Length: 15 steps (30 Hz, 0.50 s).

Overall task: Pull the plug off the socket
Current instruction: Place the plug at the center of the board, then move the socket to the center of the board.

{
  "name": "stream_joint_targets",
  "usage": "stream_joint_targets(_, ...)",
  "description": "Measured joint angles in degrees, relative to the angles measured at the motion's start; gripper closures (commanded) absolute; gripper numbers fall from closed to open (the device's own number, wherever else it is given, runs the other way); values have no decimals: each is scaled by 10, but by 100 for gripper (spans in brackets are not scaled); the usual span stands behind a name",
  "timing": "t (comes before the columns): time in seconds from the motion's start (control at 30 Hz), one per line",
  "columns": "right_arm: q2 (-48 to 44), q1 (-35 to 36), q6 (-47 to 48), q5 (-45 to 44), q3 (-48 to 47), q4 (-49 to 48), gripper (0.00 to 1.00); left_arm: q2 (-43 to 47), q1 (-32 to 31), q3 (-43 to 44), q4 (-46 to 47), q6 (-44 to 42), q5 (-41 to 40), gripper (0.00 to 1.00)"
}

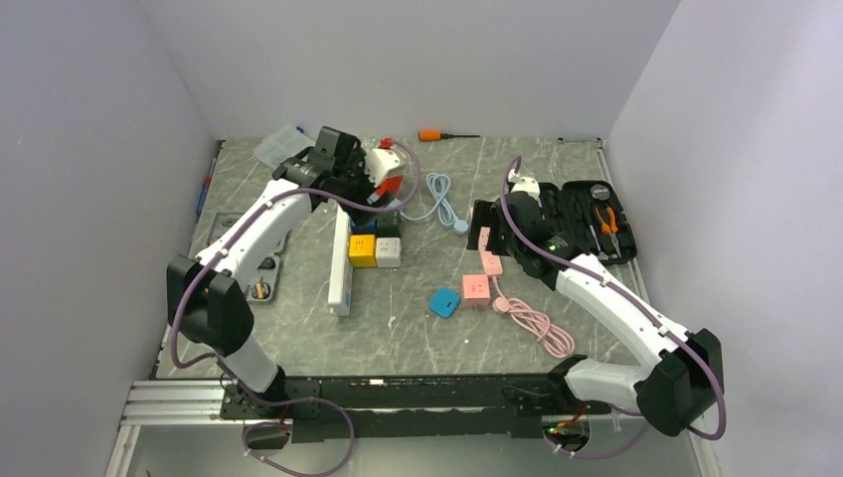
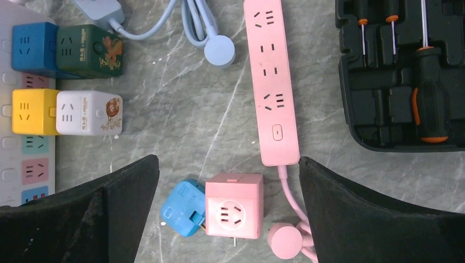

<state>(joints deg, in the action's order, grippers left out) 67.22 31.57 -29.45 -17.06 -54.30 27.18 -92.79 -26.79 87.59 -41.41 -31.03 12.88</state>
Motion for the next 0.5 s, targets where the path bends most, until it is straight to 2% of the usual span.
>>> stream_joint_targets(0.2,0,-1,1,5,-4,0,0,-53,58,-5,13,80,-30,11)
stream_joint_targets(0.5,-15,-5,1,10,-4,-1,0,-163,106,39,48,128,-85,13)
